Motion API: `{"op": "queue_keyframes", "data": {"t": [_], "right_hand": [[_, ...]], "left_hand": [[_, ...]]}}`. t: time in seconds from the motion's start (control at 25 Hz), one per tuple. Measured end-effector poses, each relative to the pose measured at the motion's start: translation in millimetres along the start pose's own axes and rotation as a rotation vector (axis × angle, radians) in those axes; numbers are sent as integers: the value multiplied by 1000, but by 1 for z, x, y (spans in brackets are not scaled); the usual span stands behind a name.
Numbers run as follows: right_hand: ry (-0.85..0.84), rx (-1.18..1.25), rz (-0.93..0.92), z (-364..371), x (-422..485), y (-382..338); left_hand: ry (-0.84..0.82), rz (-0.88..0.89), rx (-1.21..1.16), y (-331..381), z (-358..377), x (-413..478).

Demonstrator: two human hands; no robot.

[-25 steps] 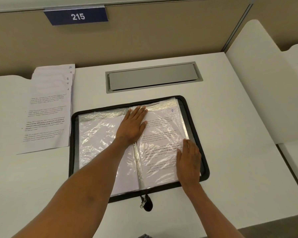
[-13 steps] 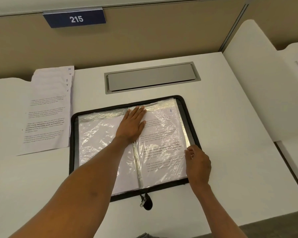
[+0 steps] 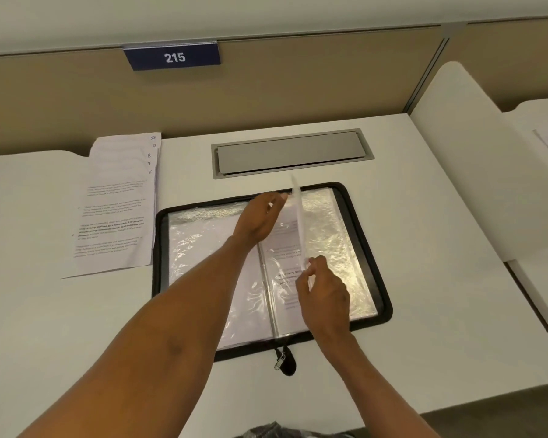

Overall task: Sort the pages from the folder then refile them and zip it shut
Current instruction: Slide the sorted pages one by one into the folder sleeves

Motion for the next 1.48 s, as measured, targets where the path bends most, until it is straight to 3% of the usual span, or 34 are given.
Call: {"op": "queue_keyframes", "data": {"t": [0.16, 0.48, 0.76, 0.88, 1.0, 1.2, 1.48], "right_hand": [[-82, -90, -112, 36, -17, -52], [-241, -168, -263, 113, -60, -123], [-359, -197, -309, 180, -77, -154], [-353, -251, -285, 201, -81, -152], [-316, -306, -356, 212, -92, -155], [-348, -371, -465, 233, -136, -148], [-503, -449, -654, 245, -163, -142]], "left_hand": [[61, -210, -222, -22, -44, 3], [178, -362, -251, -101, -152, -27], [384, -427, -85, -140, -213, -57], [486, -224, 223, -109, -208, -68], [213, 55, 339, -87, -156, -75], [31, -139, 433, -143, -121, -95], [-24, -92, 649, -168, -117, -107]]}}
Point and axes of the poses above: each hand's wrist, its own x-axis towards the middle knuckle, its own z-axis out of the palm, y = z × x, the point moved 8 cm from there along x, towards the middle knuckle, and after that the axes turned 1 degree about -z, right-handed, at the moved point
